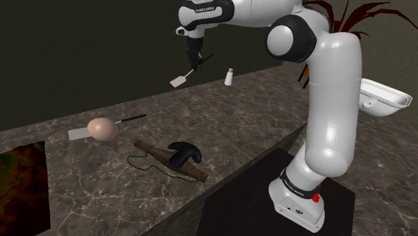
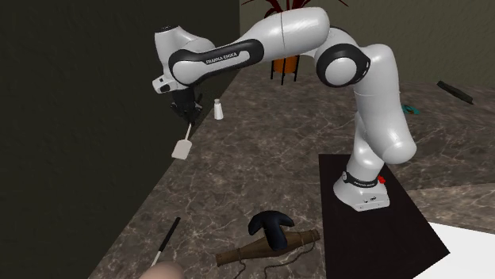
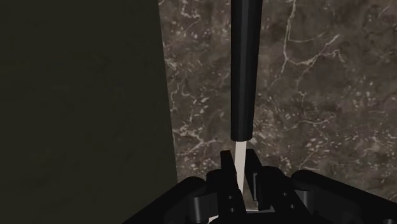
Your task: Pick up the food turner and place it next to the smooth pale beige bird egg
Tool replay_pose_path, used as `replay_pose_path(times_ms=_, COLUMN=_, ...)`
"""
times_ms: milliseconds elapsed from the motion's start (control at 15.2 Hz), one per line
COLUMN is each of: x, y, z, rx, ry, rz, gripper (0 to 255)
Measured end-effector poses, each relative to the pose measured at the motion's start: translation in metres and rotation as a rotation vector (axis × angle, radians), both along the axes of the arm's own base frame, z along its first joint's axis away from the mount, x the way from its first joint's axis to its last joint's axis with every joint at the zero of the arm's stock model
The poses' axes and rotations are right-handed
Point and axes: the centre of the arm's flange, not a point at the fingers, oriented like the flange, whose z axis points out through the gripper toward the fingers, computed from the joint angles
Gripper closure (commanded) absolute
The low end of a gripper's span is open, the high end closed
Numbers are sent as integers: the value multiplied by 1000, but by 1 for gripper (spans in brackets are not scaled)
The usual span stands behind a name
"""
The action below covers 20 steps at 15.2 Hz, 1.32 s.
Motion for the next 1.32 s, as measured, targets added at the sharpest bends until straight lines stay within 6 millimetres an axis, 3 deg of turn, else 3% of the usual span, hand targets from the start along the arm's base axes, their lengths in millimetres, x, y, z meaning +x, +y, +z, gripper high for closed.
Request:
replay_pose_path(times_ms=132, x=0, y=0, z=9, rx=0, ry=0, rz=0, gripper=255)
replay_pose_path(times_ms=330, x=-11, y=22, z=13, rx=0, ry=0, rz=0, gripper=255)
replay_pose_path(times_ms=1320, x=-106, y=200, z=14, rx=0, ry=0, rz=2, gripper=255)
